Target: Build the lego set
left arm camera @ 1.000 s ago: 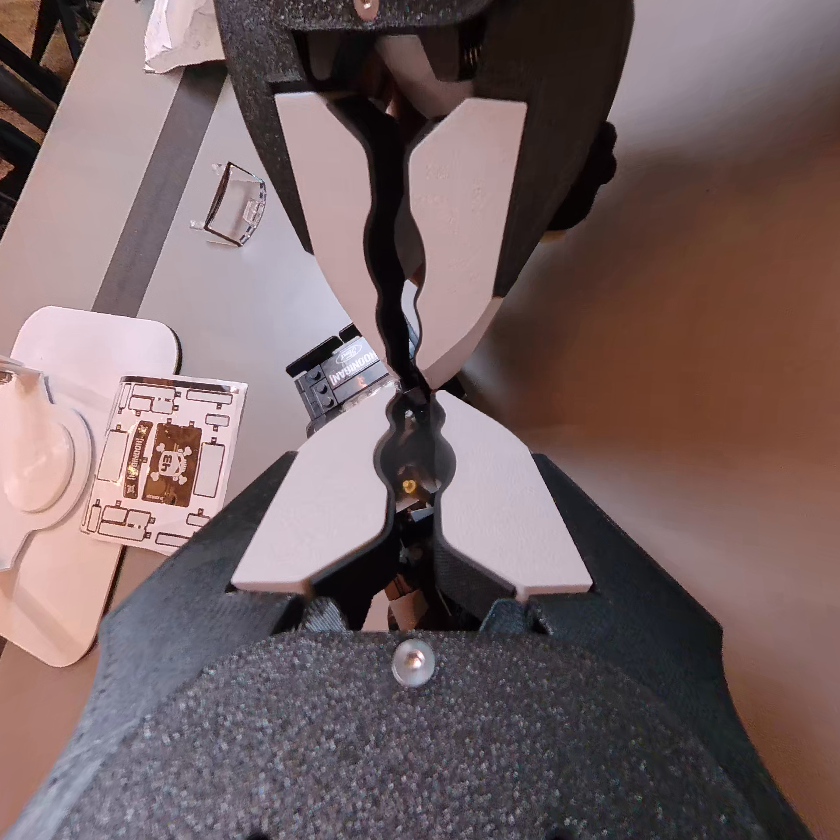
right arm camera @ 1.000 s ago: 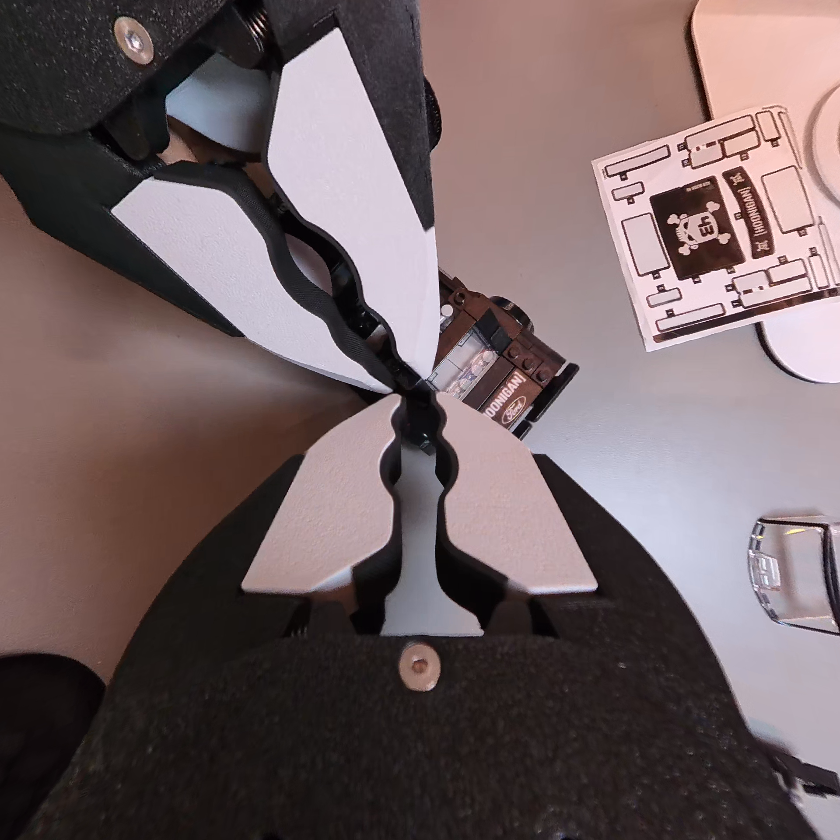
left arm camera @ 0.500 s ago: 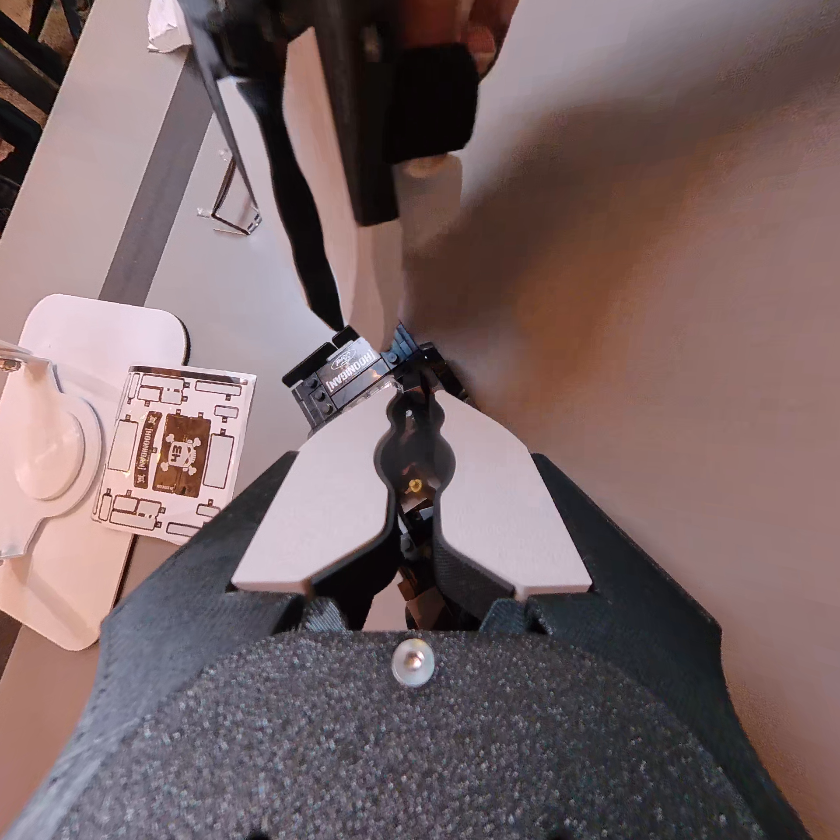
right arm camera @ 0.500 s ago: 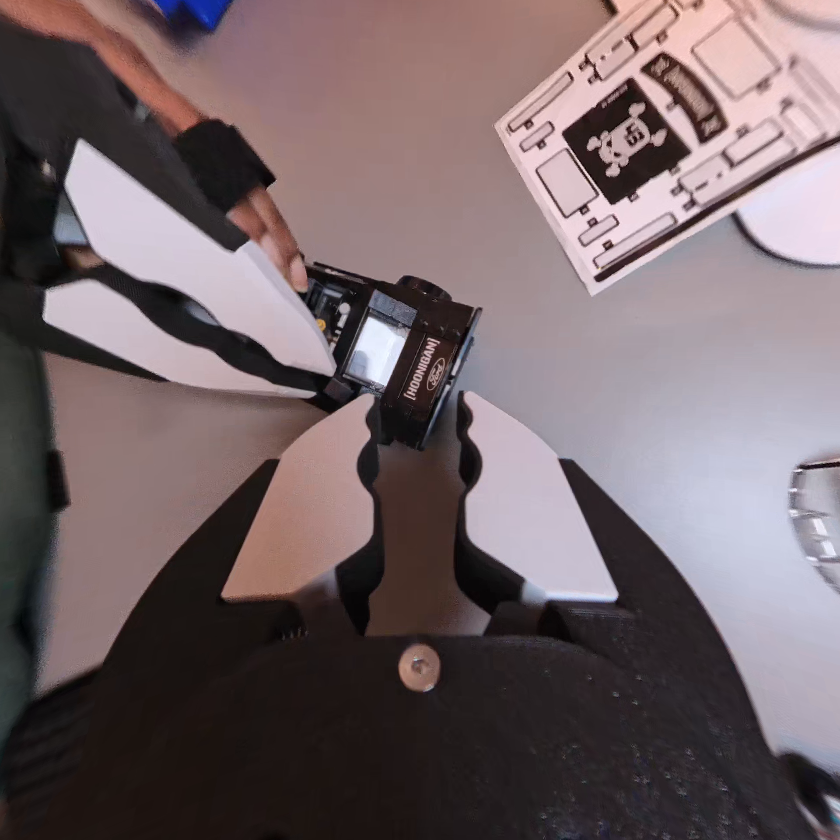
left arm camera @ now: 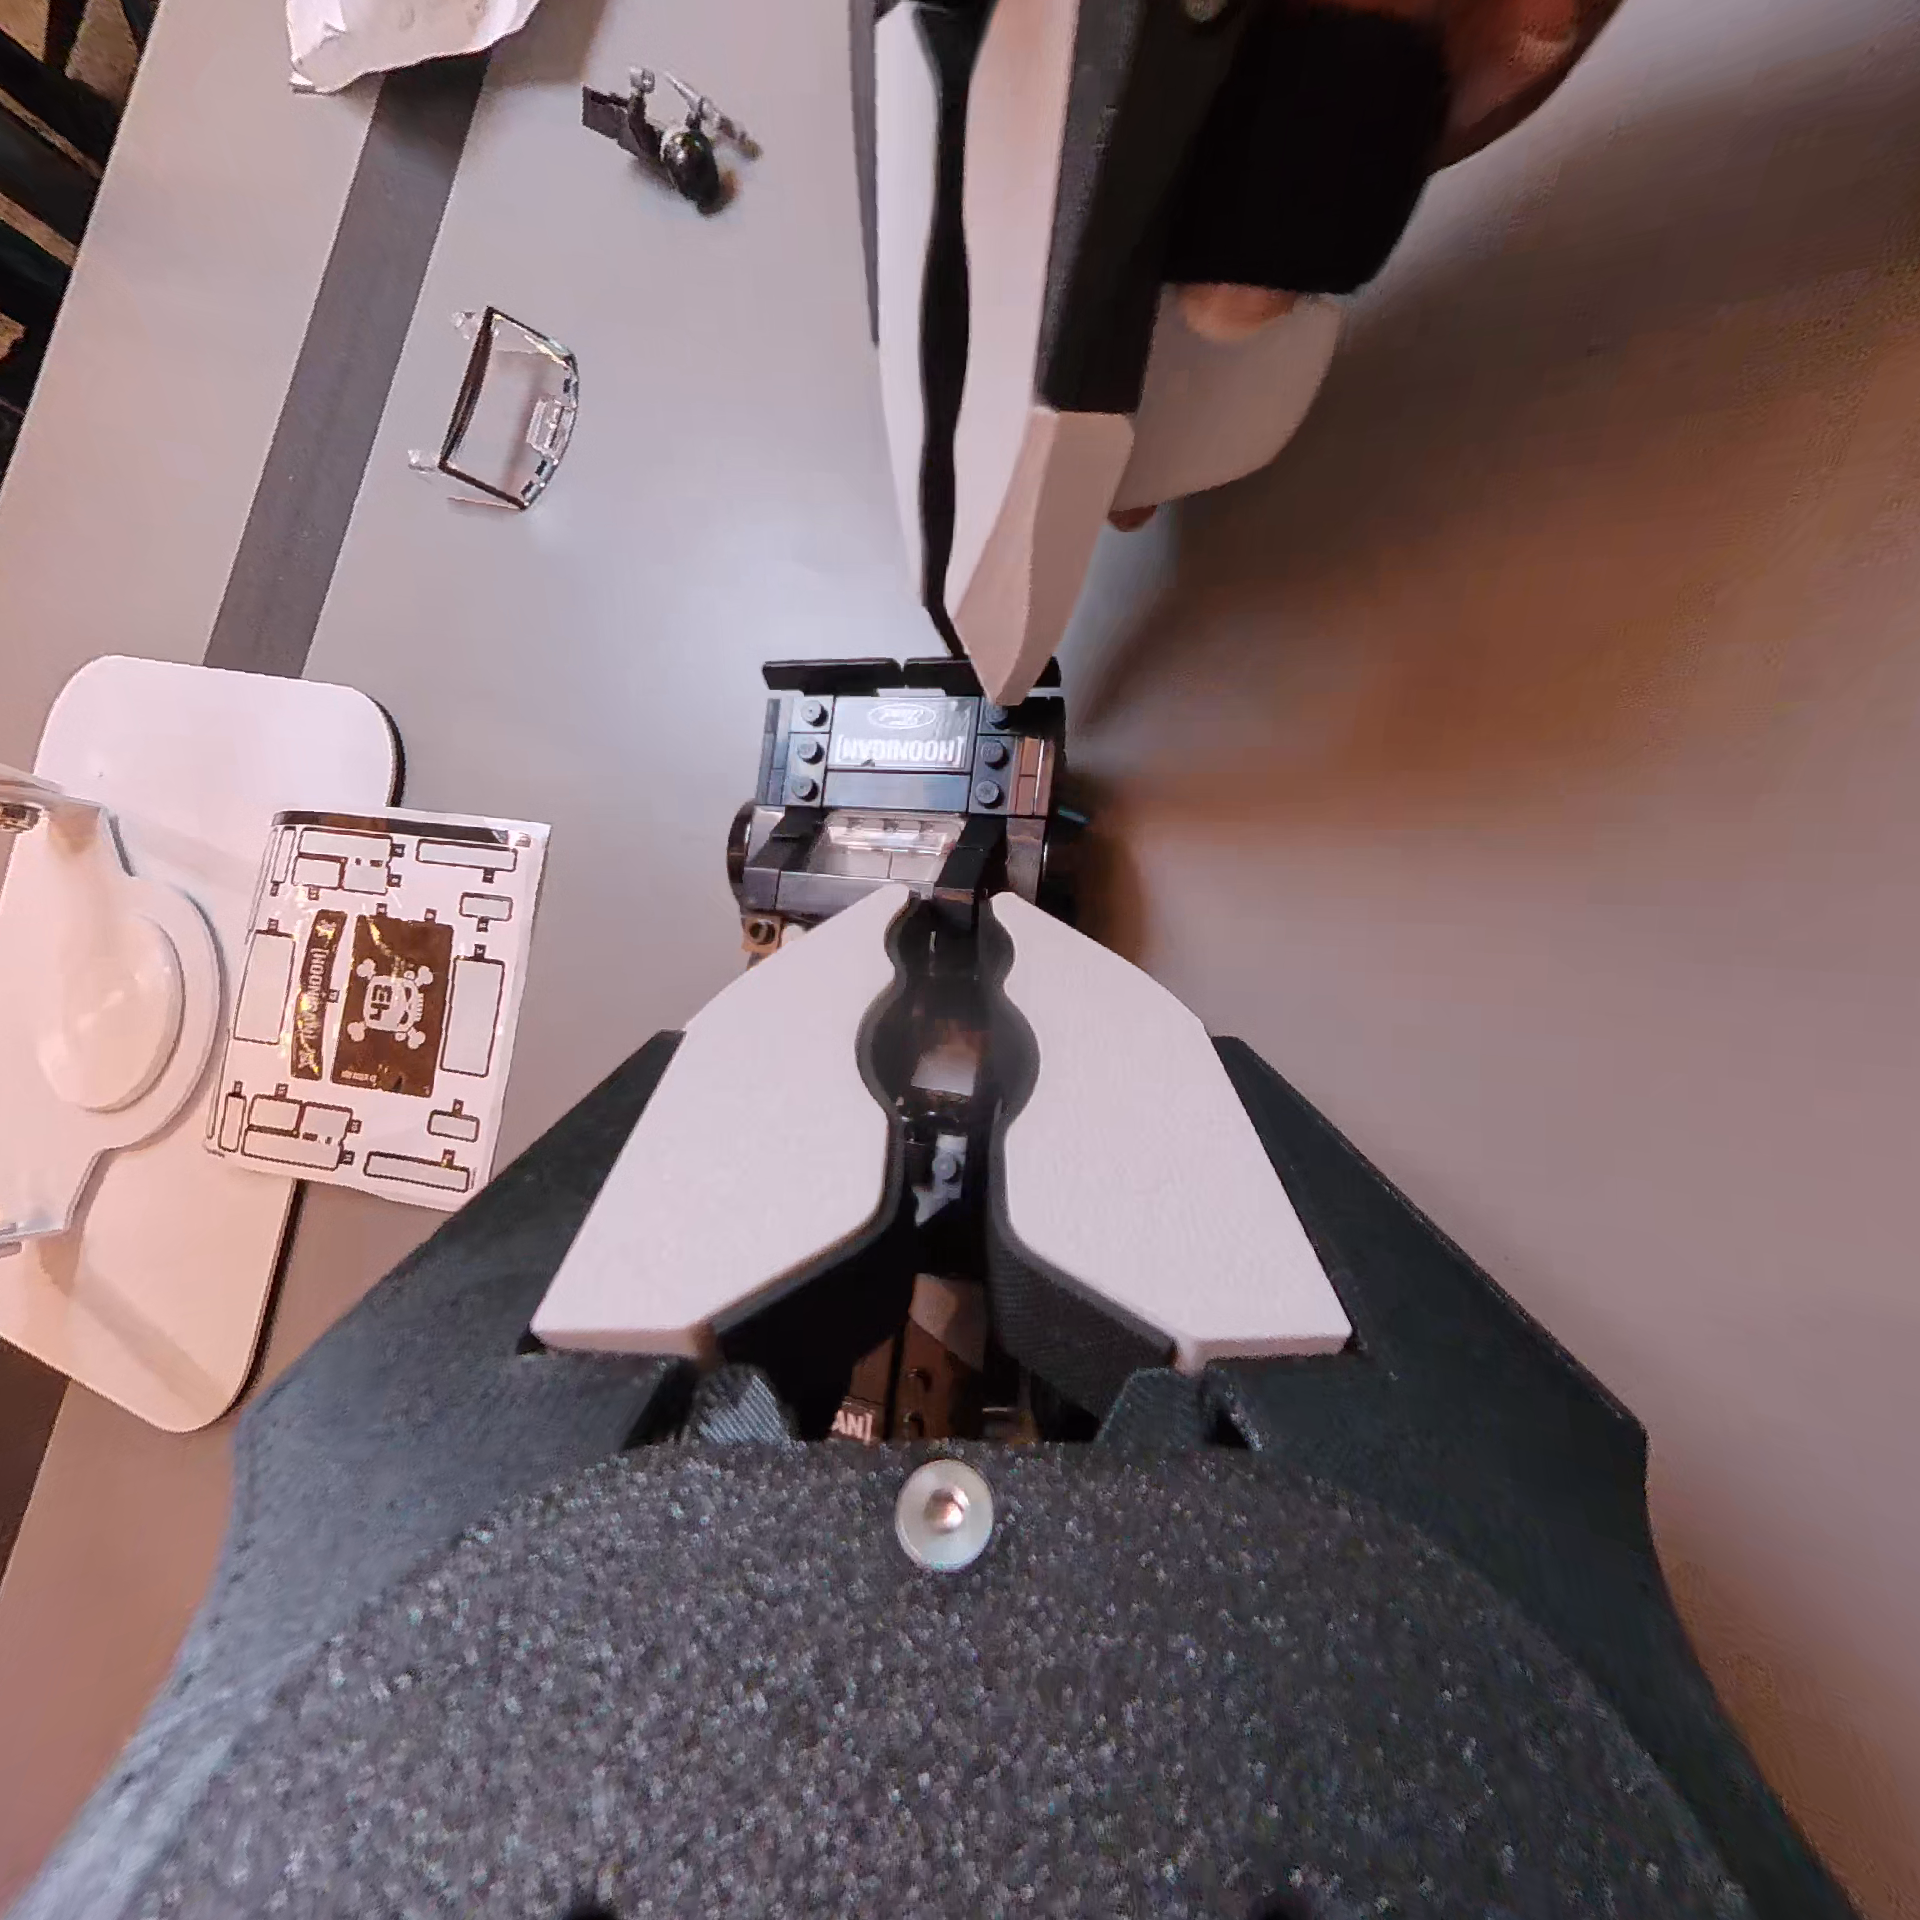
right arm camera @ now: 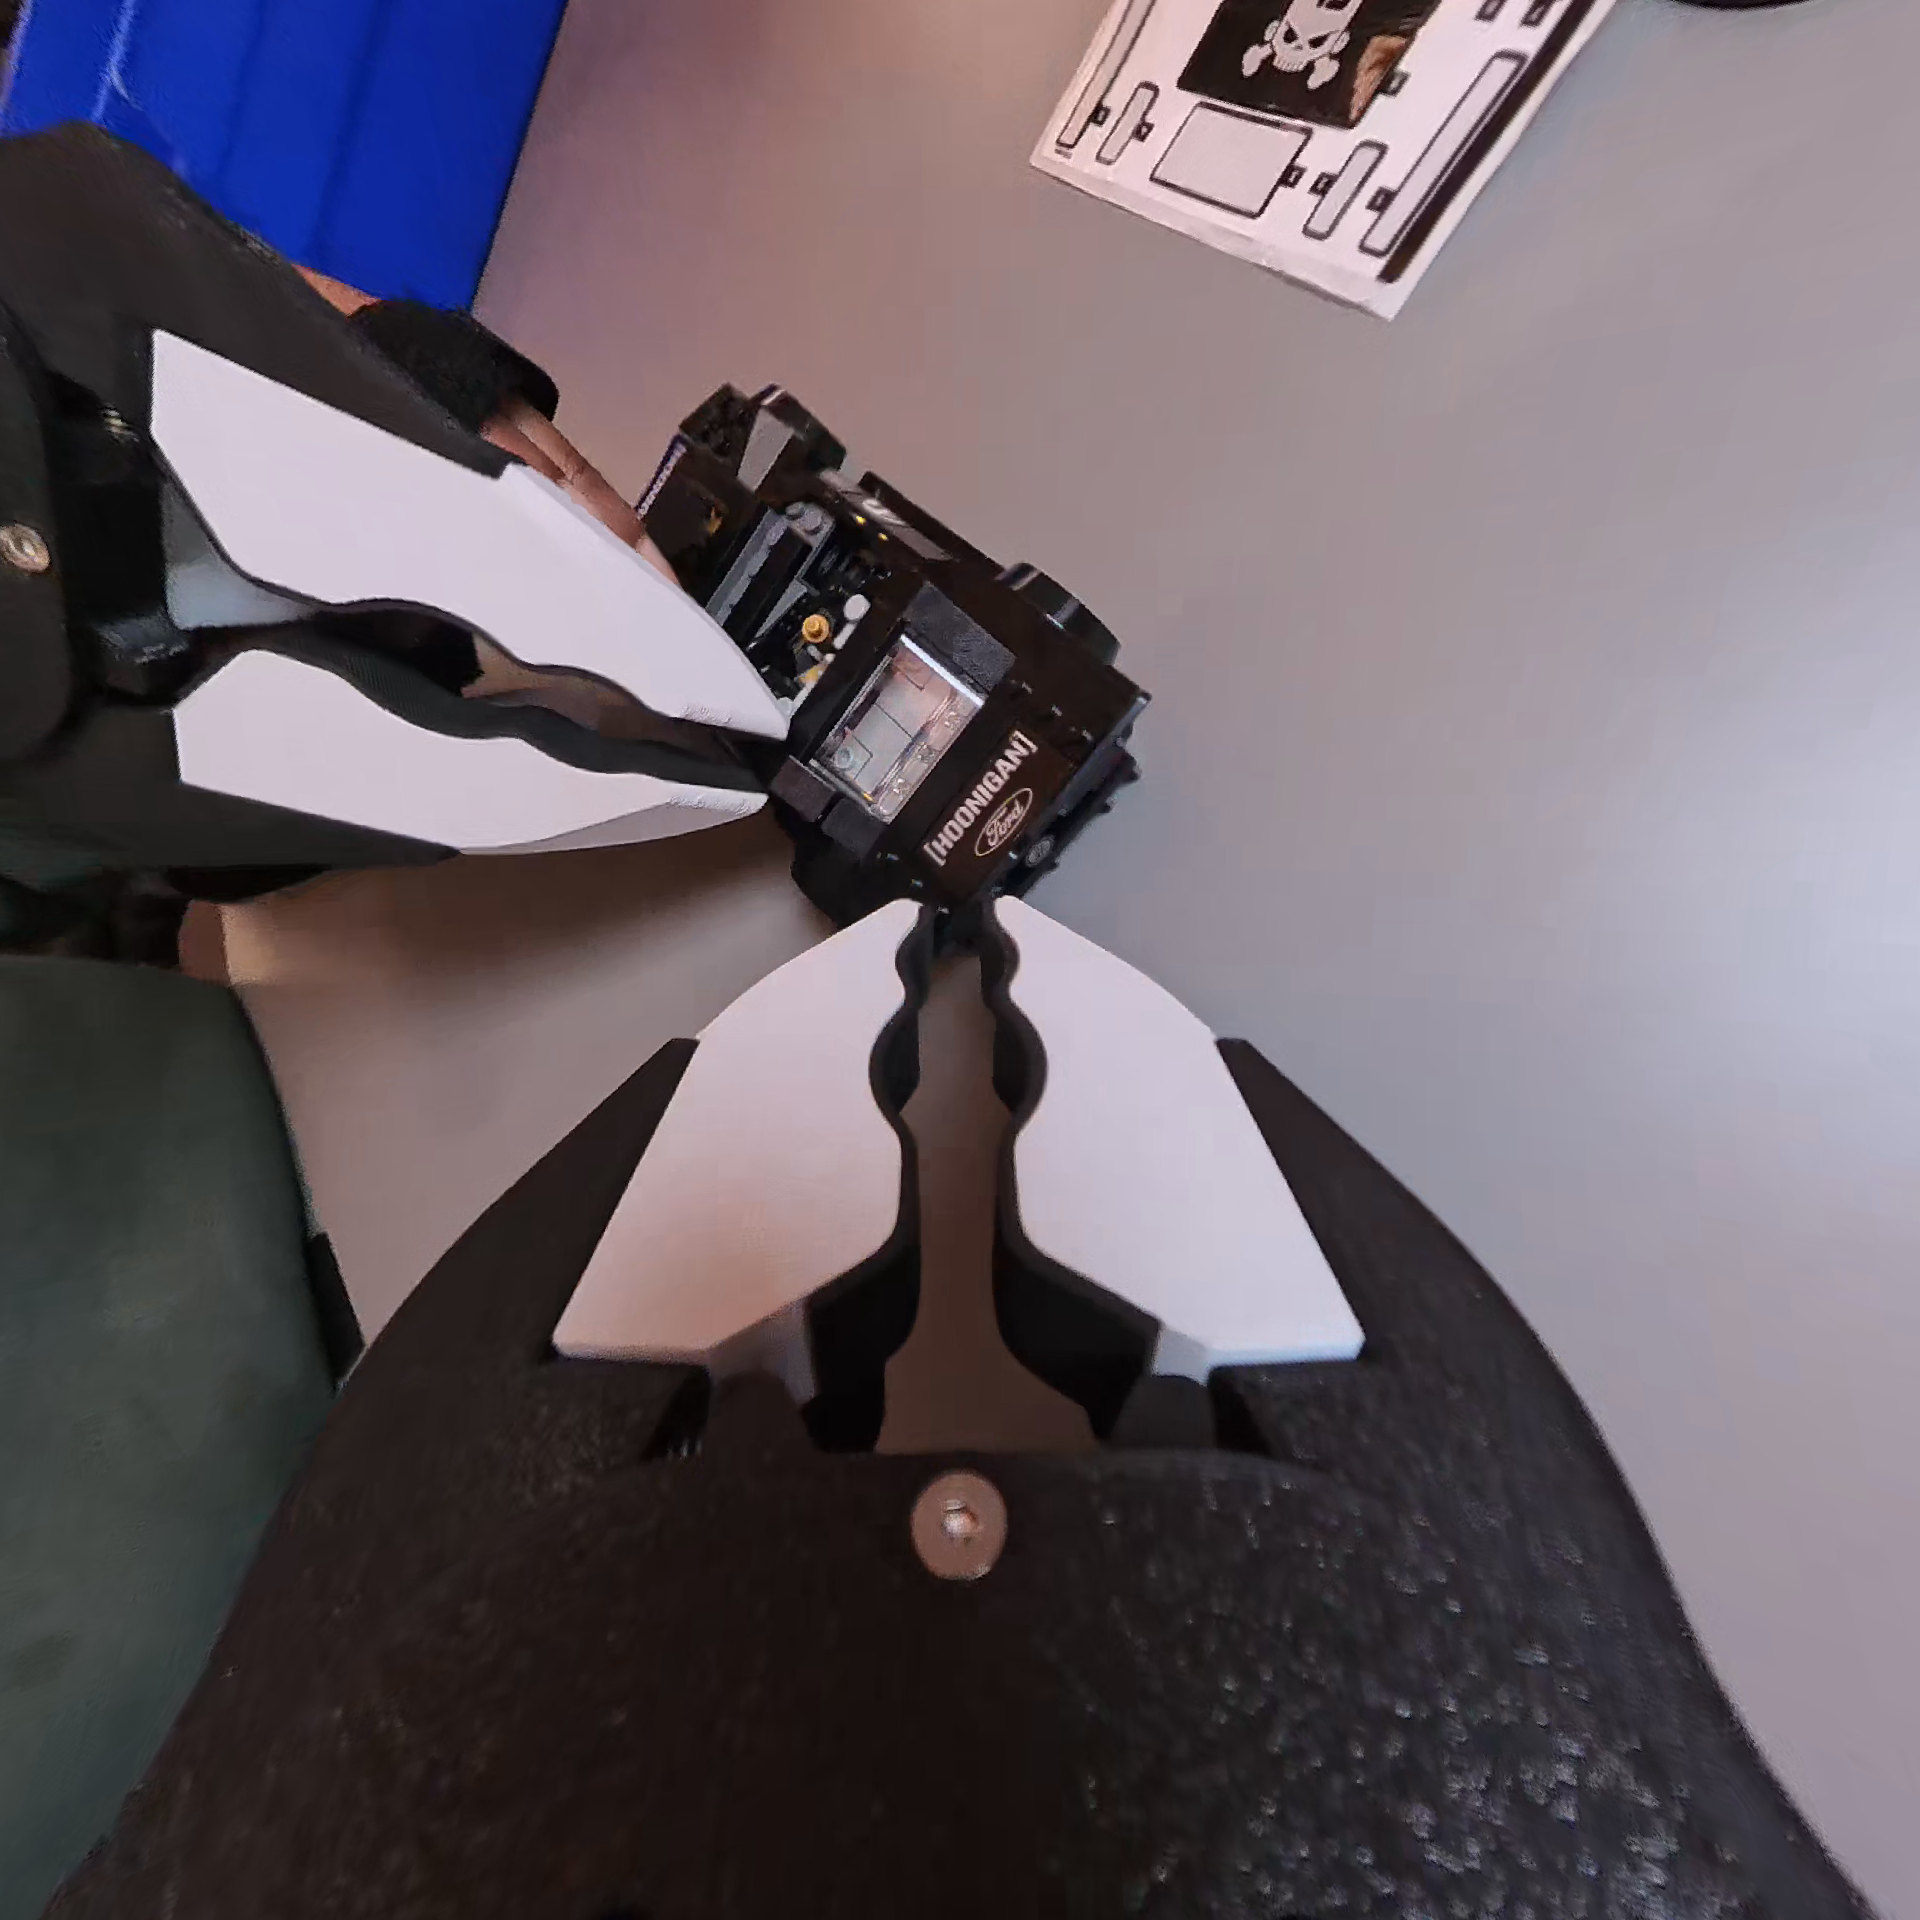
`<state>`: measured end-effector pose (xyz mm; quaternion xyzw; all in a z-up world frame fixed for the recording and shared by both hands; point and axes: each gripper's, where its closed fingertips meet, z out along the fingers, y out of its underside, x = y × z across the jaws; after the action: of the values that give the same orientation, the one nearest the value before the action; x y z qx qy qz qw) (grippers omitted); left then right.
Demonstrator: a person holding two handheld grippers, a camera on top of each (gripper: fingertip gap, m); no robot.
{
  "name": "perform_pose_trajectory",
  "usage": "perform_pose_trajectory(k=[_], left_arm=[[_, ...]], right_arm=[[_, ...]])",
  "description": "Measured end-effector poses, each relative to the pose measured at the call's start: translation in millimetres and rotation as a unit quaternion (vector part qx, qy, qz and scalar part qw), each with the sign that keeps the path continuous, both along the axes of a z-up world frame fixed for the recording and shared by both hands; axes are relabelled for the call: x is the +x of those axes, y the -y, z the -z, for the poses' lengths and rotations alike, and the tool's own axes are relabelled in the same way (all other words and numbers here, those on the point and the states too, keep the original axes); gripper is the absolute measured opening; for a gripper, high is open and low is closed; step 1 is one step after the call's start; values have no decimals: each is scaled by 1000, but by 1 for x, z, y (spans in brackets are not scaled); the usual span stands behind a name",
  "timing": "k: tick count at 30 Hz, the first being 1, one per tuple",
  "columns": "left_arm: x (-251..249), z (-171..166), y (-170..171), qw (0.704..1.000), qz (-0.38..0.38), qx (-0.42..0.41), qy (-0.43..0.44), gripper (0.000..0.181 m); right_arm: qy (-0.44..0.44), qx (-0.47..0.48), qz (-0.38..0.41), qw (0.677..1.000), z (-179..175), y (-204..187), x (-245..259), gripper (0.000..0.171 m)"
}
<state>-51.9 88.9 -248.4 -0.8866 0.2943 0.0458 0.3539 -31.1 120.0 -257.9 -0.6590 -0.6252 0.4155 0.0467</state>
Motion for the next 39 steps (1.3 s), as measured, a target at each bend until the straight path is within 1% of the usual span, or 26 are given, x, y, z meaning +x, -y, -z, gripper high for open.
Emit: perform_pose_trajectory(k=[4, 7, 9, 10, 12, 14, 18, 21, 29, 35, 39], left_arm=[[0, 0, 0, 1000, 15, 0, -5, 9], [0, 0, 0, 1000, 18, -3, -8, 9], [0, 0, -1, 1000, 18, -4, -8, 9], [0, 0, -1, 1000, 18, -4, -8, 9], [0, 0, -2, 1000, 18, -6, -8, 9], [0, 0, -2, 1000, 17, -8, -6, 9], [-1, 0, -3, 1000, 17, -11, -4, 9], [-2, 0, -4, 1000, 17, -14, -5, 9], [-3, 0, -8, 1000, 16, -16, -2, 8], [-8, 0, -8, 1000, 7, -8, 3, 8], [-12, -1, -4, 1000, -1, 3, 4, 14]], right_arm=[[-22, 26, 23, 999, -4, -1, 3, 10], [-59, 98, 13, 993, -19, -9, 3, 12], [-114, 160, -50, 979, -34, 1, 0, 12], [-137, 197, -88, 967, -37, 8, -2, 11], [-163, 273, -167, 933, -32, 20, -5, 11], [-171, 310, -217, 910, -22, 28, -10, 13], [-166, 298, -244, 908, -12, 27, -22, 14], [-155, 288, -263, 908, -10, 26, -24, 7], [-113, 248, -298, 915, -8, 24, -27, 4], [-80, 231, -301, 922, -6, 24, -30, 0], [-71, 228, -295, 925, -5, 24, -34, 0]])
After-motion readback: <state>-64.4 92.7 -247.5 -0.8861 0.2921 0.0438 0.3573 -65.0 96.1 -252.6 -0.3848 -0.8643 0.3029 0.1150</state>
